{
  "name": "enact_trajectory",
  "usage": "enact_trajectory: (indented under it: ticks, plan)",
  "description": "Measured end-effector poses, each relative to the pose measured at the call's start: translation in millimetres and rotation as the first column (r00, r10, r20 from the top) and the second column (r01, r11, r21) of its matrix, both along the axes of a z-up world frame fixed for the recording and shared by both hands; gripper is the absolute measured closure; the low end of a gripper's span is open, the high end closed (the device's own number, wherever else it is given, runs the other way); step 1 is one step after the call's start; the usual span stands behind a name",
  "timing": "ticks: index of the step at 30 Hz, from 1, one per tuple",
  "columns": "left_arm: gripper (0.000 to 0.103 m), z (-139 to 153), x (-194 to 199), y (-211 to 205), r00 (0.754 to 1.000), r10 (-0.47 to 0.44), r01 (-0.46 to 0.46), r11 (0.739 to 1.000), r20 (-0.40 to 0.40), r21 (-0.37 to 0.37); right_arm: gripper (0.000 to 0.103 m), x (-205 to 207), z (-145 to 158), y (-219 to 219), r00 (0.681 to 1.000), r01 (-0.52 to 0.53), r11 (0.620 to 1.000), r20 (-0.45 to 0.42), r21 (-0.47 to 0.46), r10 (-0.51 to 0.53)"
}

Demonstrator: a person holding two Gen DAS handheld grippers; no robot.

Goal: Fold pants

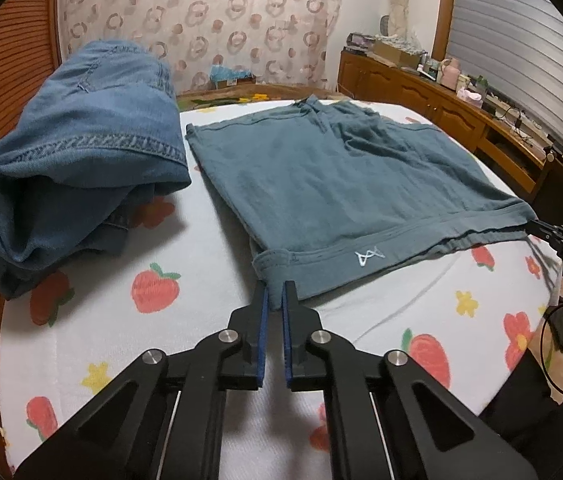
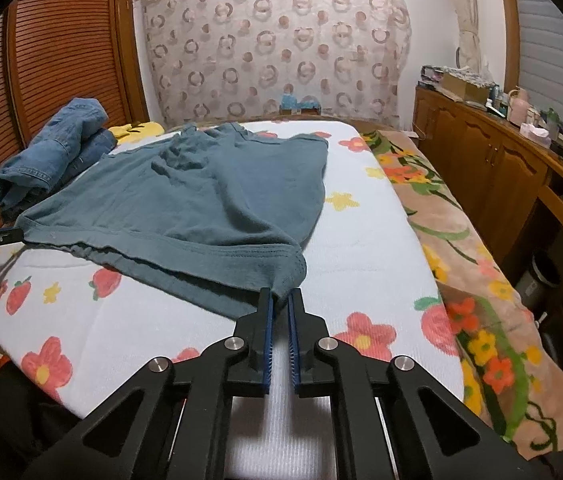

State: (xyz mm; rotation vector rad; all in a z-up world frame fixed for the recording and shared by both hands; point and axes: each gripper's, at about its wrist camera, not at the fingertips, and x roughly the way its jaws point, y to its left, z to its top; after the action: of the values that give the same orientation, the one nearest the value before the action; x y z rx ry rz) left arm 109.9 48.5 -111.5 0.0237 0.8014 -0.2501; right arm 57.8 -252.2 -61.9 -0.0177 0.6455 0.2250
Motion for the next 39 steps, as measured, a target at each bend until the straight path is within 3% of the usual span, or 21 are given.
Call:
enact_trajectory:
  ticks: [14, 23, 28, 34, 38, 39]
  plan:
    - [0.097, 31, -26, 4, 0.998, 0.002, 0.002, 0.998, 0.065, -0.060, 0.100, -20, 16, -7, 0.999, -0.021, 0.999, 0.047, 0.036, 0.019]
    - [0.097, 32, -43, 6, 0.999, -0.004, 0.009, 0.996, 0.054, -0.084, 0.100, -41, 20, -13, 0.999, -0.029, 0.999, 0.043, 0.022, 0.028]
    - [0.097, 27, -53, -3, 0.999, -0.021, 0.024, 0.997, 0.041, -0.078, 0.100, -50, 18, -18, 0.999, -0.028, 0.999, 0.019, 0.028, 0.028]
    - [0.097, 26, -56, -13, 0.999, -0.017, 0.017, 1.000, 0.048, -0.016, 0.100, -37, 11, -16, 0.999, -0.034, 0.998, -0.013, 0.046, 0.034]
    - [0.087, 34, -59, -14, 0.997, -0.002, 0.001, 1.000, 0.075, 0.020, 0.100, -32, 17, -16, 0.999, -0.038, 0.998, -0.003, 0.055, 0.038]
    - [0.080, 35, -59, -14, 0.997, 0.001, -0.003, 1.000, 0.081, 0.024, 0.100, -34, 17, -18, 0.999, -0.036, 0.998, 0.001, 0.059, 0.036]
